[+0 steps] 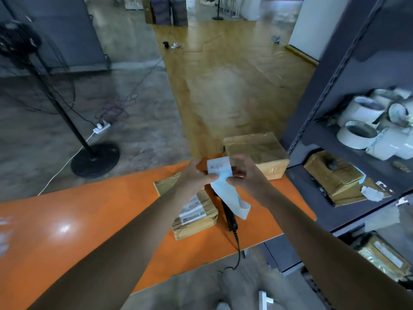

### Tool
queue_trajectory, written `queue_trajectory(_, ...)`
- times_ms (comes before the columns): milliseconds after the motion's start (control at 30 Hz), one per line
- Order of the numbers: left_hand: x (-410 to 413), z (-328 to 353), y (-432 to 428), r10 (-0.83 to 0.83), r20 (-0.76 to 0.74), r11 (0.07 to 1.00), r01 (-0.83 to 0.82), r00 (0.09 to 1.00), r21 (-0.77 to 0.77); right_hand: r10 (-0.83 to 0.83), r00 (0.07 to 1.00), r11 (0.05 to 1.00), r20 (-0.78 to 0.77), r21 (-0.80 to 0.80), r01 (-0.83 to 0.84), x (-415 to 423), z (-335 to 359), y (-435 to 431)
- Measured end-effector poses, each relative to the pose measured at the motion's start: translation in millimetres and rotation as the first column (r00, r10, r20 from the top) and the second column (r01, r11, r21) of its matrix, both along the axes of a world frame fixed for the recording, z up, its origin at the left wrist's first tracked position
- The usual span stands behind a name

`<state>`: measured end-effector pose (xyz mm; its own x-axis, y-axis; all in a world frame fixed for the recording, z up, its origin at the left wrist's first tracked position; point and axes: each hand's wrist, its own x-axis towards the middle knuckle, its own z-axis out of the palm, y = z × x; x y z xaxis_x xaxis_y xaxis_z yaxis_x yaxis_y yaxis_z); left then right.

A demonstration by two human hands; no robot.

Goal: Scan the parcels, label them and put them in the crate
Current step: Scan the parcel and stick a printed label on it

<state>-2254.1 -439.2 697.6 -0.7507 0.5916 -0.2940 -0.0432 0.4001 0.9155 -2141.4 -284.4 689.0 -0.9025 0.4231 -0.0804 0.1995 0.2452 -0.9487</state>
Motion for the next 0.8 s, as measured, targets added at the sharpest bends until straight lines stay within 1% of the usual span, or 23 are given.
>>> queue_trajectory(67, 0, 1, -8, 0.012, 0.003, 0.998, -0.012, 1.000, 0.061, 0.051, 0.999, 0.999, -0.006, 0.006, -0.050, -7, 4, -8)
queue_trajectory(133, 0, 2, -15, 0.047, -0.004, 0.996, -0.047, 0.999, 0.075, 0.098, 0.995, 0.995, 0.005, 0.029, -0.098, -14, 6, -15)
queue_trajectory(200, -2, 1, -23, 0.067, -0.033, 0.994, -0.064, 0.997, 0.088, 0.112, 0.993, 0.994, 0.022, 0.017, -0.112, -20, 8, -21)
queue_trajectory(267, -4, 1, -32, 0.065, -0.054, 0.995, -0.060, 0.996, 0.084, 0.106, 0.994, 0.994, 0.024, 0.000, -0.107, -24, 9, -27)
queue_trajectory(433, -10, -1, -53, 0.071, -0.141, 0.995, -0.060, 0.987, 0.081, 0.067, 0.998, 0.997, -0.002, 0.050, -0.067, -37, 11, -44)
queue_trajectory(533, -11, -1, -62, 0.049, -0.191, 0.996, -0.033, 0.980, 0.085, 0.059, 0.998, 0.996, -0.015, 0.071, -0.057, -42, 13, -51)
queue_trajectory(667, -12, -1, -68, 0.043, -0.236, 0.997, -0.026, 0.971, 0.076, 0.042, 0.999, 0.987, -0.005, 0.158, -0.041, -44, 16, -57)
queue_trajectory(800, -12, -1, -71, 0.036, -0.270, 0.997, -0.018, 0.962, 0.069, 0.006, 1.000, 0.980, 0.011, 0.200, -0.008, -47, 20, -62)
